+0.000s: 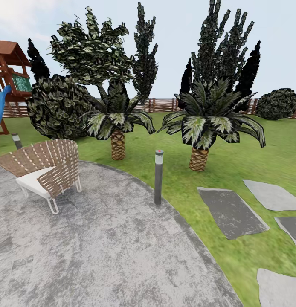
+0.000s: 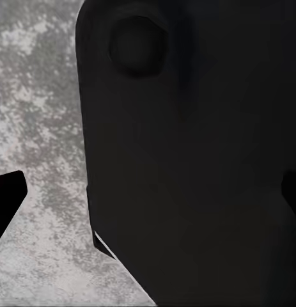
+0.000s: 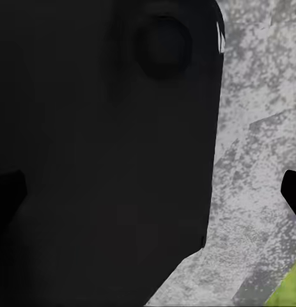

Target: In the garden, pick up the pesticide atomizer on the floor and spray pesticide onto both trees until each tree trunk is fully covered.

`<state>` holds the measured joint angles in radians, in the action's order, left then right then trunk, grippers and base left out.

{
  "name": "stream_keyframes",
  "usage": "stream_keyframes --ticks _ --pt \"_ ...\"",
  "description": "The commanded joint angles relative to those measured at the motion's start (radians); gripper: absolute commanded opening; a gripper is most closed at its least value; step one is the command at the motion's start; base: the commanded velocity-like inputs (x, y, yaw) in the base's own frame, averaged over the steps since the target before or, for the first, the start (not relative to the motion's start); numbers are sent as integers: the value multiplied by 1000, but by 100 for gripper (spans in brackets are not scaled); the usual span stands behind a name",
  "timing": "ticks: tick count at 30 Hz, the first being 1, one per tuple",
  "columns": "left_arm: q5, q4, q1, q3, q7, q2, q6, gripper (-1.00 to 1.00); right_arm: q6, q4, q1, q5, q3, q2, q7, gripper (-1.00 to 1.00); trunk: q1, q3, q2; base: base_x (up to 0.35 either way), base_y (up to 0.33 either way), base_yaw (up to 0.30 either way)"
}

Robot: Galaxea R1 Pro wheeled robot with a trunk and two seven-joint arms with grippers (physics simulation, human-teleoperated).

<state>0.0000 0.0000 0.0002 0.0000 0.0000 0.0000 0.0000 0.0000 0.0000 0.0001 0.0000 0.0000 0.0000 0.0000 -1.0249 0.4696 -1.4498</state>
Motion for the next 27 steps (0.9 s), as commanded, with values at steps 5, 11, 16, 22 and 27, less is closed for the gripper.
stream_keyframes --ticks 5,11,16,22,27 --pt "20 -28 -29 14 -13 19 -28 100 -28 -29 -26 1 1 -7 0 100 0 0 0 0 0 0" --pt "33 6 6 39 -12 -11 6 100 1 -34 -22 -3 1 27 1 100 0 0 0 0 0 0" --pt "34 35 34 41 -12 -9 34 100 29 -31 -22 -4 0 29 -1 100 0 0 0 0 0 0" --pt "36 43 37 39 -12 -5 41 100 35 -31 -22 -3 -1 29 -3 100 0 0 0 0 0 0" --pt "52 41 36 37 -12 -9 39 100 33 -32 -22 -3 0 29 0 100 0 0 0 0 0 0"
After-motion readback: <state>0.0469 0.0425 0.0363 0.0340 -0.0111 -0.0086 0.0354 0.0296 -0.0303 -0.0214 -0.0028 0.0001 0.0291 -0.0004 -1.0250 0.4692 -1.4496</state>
